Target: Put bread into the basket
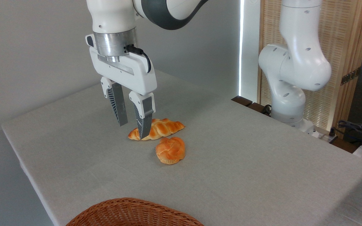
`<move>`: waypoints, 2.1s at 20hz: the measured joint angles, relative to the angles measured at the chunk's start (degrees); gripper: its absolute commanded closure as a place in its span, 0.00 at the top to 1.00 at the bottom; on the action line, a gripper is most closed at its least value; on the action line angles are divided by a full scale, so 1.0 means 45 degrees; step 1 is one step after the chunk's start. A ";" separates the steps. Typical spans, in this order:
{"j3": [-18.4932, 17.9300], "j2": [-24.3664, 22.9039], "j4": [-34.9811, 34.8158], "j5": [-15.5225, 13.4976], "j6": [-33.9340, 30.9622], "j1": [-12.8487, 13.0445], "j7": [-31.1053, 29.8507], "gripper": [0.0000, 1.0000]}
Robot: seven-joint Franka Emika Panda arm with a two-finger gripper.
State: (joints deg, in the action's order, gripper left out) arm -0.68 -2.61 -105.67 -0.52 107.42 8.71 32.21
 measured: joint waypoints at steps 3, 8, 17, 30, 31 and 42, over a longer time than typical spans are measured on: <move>-0.0150 -0.0023 0.0034 0.0000 0.0000 -0.0024 0.0000 1.00; -0.0163 -0.0062 0.0036 0.0000 0.0000 -0.0032 0.0000 1.00; -0.0174 0.0048 0.0007 0.0000 0.0000 0.0008 0.0001 1.00; 0.0156 -0.0946 -0.3224 0.0001 0.0047 0.0187 0.1391 1.00; 0.0167 -0.1017 -0.3470 0.0001 0.0152 0.0210 0.1589 1.00; 0.0202 -0.1013 -0.4962 0.0005 0.1721 0.0750 0.2144 0.40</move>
State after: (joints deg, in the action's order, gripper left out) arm 0.23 -7.17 -128.00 -0.49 115.17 12.09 41.86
